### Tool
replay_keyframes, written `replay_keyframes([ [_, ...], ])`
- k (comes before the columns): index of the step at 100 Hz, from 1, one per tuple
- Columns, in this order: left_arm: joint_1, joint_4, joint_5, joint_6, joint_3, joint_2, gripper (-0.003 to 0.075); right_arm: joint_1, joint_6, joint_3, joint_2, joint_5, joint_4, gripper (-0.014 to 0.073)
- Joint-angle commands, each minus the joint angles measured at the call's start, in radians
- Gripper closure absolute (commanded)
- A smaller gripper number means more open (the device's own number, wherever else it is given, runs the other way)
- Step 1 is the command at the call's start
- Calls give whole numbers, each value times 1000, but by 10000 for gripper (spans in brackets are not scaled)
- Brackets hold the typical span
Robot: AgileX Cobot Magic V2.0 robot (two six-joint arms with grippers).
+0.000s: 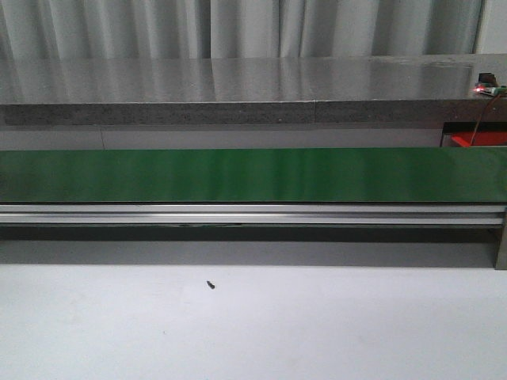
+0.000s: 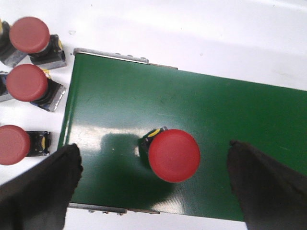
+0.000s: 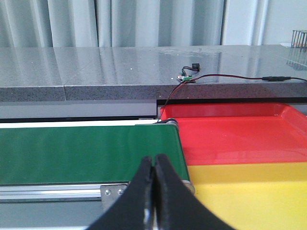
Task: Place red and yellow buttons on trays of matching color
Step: 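Open the left gripper and move it over a yellow push-button, then grasp the yellow button with the left gripper and set it on the belt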
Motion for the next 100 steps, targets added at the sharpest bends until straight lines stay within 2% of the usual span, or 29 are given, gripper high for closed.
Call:
replay_keyframes([
  [1,23,-3,-16,2,-33,-71,113,-3,-6,-18,-13,-71,-13,700],
  [34,218,19,-3,2,30,-90,113,-3,-6,-18,-13,-71,-13,700],
  [57,344,19,-92,2,144,-90,113,-3,-6,-18,-13,-71,-13,700],
  [76,400,23,-127,2,163,-66,113,-3,-6,-18,-13,-71,-13,700],
  [100,423,32,-144,-8,161,32,113,-3,-6,-18,-13,-71,-13,700],
])
